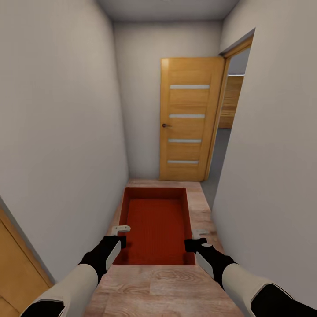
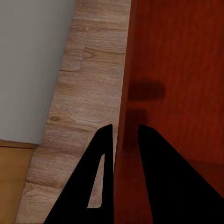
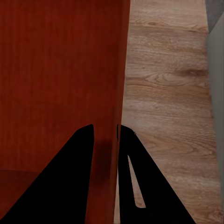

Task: Move the two storage containers from the living room to the garage. In the garage, place one container on the floor and stack the other container on top of it (either order is fine).

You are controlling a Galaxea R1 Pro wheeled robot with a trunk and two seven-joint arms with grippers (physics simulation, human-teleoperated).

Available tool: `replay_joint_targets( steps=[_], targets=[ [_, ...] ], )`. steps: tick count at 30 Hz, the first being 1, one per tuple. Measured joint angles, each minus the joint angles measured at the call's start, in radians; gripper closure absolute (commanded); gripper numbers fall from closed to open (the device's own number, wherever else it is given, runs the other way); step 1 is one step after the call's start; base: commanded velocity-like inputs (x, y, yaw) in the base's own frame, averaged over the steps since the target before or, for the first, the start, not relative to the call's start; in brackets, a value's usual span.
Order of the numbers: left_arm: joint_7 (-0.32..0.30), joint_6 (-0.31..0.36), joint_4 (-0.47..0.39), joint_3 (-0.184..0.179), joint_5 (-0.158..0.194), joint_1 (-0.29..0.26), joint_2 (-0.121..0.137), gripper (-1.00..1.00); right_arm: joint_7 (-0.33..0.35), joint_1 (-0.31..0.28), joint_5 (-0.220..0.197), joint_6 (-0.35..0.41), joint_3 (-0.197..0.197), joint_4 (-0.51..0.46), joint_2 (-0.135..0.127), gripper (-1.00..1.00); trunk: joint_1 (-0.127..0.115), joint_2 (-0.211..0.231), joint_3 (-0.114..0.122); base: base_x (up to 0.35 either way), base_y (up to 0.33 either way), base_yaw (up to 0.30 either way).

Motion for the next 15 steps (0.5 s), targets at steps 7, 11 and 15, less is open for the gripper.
replay_joint_targets(
  steps=[7,11,15],
  targets=[
    [0.001,0.0,-0.001,0.0,0.0,0.0,0.0,1.0,0.0,0.0,0.0,0.0,0.0,-0.001,-0.001,1.0,0.0,0.0,0.0,0.322,0.0,0.0],
    [0.0,0.0,-0.002,0.001,-0.001,0.0,0.0,1.0,0.0,0.0,0.0,0.0,0.0,-0.002,-0.001,1.0,0.0,0.0,0.0,0.322,0.0,0.0],
    [0.0,0.0,0.0,0.0,-0.001,0.0,0.0,1.0,0.0,0.0,0.0,0.0,0.0,0.0,0.0,1.0,0.0,0.0,0.0,0.322,0.0,0.0]
  ],
)
